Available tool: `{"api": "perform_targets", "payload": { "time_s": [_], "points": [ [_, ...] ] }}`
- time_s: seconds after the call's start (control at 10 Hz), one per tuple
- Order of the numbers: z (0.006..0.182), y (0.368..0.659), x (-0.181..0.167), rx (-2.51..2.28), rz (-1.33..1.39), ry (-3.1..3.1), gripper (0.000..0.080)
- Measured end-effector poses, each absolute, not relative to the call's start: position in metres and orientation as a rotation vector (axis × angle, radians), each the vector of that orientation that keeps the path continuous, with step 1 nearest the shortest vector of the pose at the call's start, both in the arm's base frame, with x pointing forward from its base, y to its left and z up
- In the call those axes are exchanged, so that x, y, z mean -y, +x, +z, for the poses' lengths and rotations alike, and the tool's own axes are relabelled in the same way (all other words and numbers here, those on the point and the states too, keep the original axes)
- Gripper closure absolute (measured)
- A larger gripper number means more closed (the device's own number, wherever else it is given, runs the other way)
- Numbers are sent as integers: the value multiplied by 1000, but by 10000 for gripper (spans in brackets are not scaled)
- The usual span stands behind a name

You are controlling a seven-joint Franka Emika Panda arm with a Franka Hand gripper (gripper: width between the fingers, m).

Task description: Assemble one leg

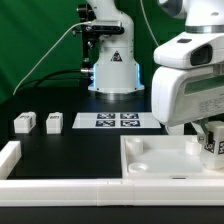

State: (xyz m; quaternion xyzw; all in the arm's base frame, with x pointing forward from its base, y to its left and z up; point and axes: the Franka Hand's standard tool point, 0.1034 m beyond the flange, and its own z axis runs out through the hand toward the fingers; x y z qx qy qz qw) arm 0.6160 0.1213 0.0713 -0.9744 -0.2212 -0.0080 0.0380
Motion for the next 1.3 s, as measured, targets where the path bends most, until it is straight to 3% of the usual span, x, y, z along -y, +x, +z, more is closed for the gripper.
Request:
{"api": "perform_targets", "payload": {
  "time_s": [0.4, 1.3],
  "points": [
    [71, 616, -121, 605, -22, -3004, 503],
    [69, 615, -129, -1264, 21, -2783, 503]
  ]
}}
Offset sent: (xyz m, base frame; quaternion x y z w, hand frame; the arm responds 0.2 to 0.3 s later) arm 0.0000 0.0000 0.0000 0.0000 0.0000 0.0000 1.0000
